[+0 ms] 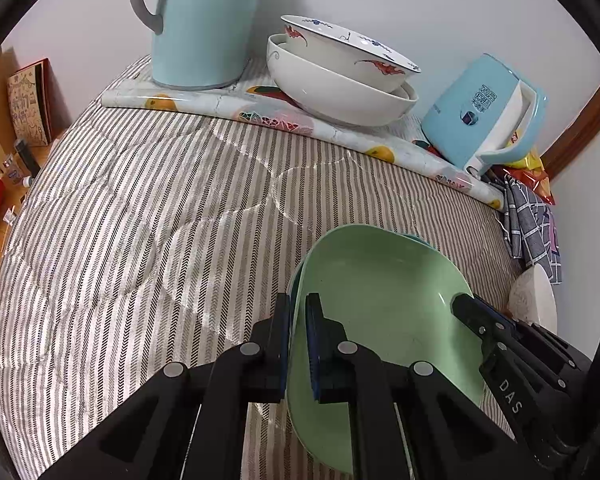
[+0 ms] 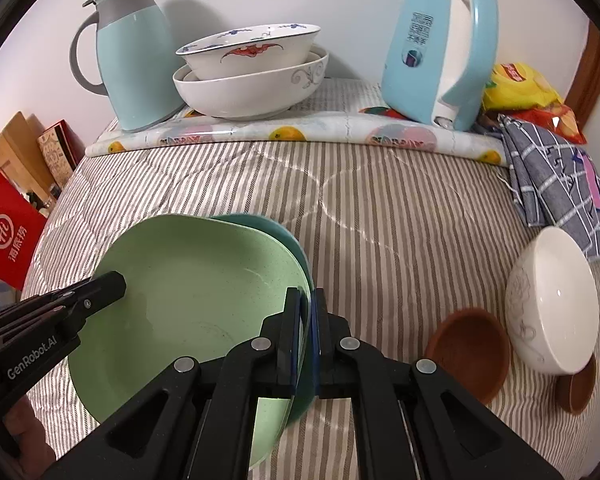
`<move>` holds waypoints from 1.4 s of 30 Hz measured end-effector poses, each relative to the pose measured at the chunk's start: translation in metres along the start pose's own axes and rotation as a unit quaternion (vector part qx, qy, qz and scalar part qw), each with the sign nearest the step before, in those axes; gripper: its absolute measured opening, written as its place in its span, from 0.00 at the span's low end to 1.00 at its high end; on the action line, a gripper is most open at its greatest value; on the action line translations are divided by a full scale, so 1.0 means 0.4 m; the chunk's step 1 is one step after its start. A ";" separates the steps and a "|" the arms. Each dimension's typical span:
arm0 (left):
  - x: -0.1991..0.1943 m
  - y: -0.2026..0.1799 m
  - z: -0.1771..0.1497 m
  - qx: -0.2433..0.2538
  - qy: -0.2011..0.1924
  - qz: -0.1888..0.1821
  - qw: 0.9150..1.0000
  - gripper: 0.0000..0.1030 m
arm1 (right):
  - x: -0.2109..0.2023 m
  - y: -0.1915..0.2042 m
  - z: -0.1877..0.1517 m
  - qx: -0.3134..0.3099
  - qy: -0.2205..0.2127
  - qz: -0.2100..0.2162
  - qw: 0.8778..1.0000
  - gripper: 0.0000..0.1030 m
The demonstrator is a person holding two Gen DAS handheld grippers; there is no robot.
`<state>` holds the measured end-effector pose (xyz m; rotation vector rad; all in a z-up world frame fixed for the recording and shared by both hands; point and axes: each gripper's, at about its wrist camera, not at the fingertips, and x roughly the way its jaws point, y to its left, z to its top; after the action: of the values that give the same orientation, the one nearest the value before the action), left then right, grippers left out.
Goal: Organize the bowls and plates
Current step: 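Open the right tool and release the green plate, then move the right tool to the large brown clay bowl and close on its rim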
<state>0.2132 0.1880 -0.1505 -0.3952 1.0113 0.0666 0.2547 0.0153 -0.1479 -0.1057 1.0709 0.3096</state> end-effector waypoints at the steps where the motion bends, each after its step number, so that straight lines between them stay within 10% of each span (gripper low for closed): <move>1: 0.000 0.002 0.001 -0.002 -0.001 -0.001 1.000 0.08 | 0.003 0.001 0.003 -0.004 -0.002 0.000 1.000 0.05; 20: -0.016 -0.004 -0.027 -0.005 -0.002 0.007 1.000 0.09 | 0.032 -0.011 0.019 -0.039 -0.031 0.029 0.998 0.08; 26: -0.032 -0.014 -0.038 -0.005 0.007 0.022 1.000 0.29 | -0.033 -0.025 0.004 -0.032 -0.065 0.039 0.997 0.42; 42: -0.180 -0.157 -0.096 0.041 -0.048 0.008 0.998 0.36 | -0.294 -0.272 -0.145 0.054 -0.147 -0.029 0.987 0.73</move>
<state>0.1583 0.1255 -0.0899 -0.3069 0.9193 0.0569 0.1864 -0.1250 -0.0797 0.0062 0.7885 0.2065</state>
